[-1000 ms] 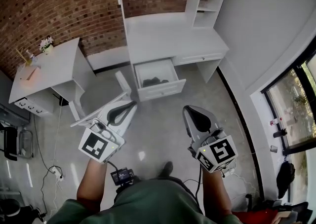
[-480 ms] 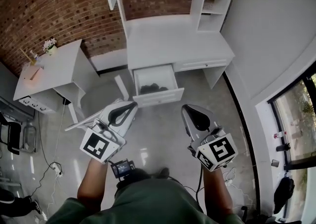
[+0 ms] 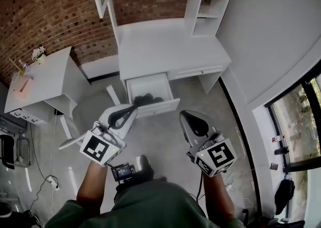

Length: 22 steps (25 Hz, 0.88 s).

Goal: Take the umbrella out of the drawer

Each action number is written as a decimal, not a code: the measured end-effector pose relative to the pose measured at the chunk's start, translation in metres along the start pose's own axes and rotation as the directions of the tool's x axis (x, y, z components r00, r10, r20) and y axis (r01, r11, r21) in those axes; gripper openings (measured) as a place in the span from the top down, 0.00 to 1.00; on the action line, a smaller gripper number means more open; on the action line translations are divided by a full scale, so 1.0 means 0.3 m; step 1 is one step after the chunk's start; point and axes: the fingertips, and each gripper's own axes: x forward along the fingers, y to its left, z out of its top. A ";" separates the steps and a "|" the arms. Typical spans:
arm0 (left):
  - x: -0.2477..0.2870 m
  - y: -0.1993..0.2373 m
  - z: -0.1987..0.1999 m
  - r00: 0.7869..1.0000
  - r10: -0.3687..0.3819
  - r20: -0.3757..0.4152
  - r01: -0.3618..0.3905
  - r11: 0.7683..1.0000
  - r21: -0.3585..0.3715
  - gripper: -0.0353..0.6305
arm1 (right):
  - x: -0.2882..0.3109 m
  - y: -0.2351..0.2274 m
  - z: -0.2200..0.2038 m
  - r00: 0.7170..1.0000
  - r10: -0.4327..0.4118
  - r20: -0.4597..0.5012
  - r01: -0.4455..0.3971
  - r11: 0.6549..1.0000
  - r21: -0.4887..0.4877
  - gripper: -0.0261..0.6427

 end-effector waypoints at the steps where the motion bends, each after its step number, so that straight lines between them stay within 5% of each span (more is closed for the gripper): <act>1: 0.023 0.031 -0.003 1.000 -0.009 0.006 0.009 1.000 -0.002 0.94 | 0.025 -0.019 0.007 1.000 -0.009 -0.004 0.009 1.000 -0.005 0.94; 15: 0.205 0.435 -0.067 0.994 -0.096 0.061 0.097 0.995 -0.018 0.94 | 0.434 -0.173 0.057 0.996 -0.087 -0.024 0.087 0.996 -0.027 0.94; 22: 0.253 0.588 -0.114 0.996 -0.077 0.054 0.080 0.996 -0.047 0.94 | 0.613 -0.228 0.045 0.997 -0.061 -0.050 0.060 0.998 -0.017 0.93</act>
